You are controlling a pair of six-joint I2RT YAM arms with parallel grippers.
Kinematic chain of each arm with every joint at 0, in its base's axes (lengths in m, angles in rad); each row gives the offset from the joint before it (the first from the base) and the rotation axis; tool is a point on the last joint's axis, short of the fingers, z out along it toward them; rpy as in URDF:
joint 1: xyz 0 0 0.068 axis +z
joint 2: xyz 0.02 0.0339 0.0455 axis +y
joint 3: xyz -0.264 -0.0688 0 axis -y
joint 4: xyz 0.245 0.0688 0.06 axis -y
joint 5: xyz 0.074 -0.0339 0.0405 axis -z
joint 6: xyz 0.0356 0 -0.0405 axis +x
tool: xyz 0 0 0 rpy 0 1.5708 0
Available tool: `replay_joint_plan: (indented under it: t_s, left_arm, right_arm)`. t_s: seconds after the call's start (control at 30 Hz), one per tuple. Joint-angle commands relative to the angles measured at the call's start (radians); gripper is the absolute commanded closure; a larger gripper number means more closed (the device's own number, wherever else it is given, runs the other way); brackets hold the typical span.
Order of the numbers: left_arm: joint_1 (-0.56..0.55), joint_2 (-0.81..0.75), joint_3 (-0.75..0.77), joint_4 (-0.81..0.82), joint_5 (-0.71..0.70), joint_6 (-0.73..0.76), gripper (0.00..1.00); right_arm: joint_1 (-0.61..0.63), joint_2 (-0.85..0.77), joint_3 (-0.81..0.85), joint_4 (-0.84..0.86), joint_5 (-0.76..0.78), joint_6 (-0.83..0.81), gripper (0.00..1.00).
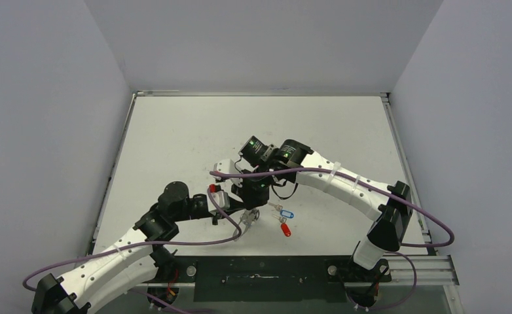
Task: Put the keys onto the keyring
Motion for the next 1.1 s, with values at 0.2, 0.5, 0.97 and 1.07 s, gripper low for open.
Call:
replay_joint_plan:
  t_s: [0.2, 0.5, 0.97, 1.07]
  left_arm:
    - [-0.003, -0.033, -0.063, 0.159, -0.044, -0.09, 1.0]
    - [-0.004, -0.09, -0.213, 0.426, -0.123, -0.212, 1.0]
    - [-0.005, -0.169, -0.313, 0.601, -0.146, -0.25, 1.0]
    - [-0.004, -0.17, -0.319, 0.616, -0.142, -0.251, 1.0]
  right_arm:
    - [-0.007, -0.106, -0.057, 0.228, 0.095, 0.06, 0.86]
    - [-0.082, -0.347, -0.369, 0.571, 0.009, 0.098, 0.39]
    - [-0.163, -0.555, -0.865, 1.238, -0.133, 0.132, 0.52]
    - [-0.163, -0.519, -0.857, 1.272, -0.165, 0.159, 0.55]
